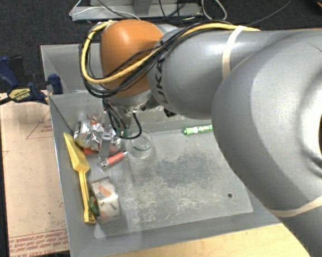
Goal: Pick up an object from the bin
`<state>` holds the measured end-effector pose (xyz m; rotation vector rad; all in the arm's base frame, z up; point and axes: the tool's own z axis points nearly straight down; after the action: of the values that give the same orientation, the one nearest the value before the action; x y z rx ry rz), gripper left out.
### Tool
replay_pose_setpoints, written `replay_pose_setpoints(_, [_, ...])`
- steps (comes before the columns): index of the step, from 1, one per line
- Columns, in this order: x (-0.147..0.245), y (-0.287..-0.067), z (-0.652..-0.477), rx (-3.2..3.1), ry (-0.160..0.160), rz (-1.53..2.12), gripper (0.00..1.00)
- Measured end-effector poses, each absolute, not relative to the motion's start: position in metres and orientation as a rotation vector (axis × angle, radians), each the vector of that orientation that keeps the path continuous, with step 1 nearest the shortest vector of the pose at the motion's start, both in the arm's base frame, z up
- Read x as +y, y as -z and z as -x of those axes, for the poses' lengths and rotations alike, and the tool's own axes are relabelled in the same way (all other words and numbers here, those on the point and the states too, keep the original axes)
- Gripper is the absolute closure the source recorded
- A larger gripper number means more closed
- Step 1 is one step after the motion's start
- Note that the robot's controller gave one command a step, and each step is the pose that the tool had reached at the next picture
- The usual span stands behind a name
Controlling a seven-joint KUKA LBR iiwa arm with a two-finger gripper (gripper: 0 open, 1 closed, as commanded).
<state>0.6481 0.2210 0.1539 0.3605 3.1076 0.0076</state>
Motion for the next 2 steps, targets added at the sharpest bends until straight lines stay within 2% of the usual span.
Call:
replay_pose_setpoints(1, [0.241,-0.132,-0.633,3.119,-0.008,-0.261,0.0])
replay_pose_setpoints(2, [0.226,-0.071,-0.642,3.067,-0.019,-0.556,0.0])
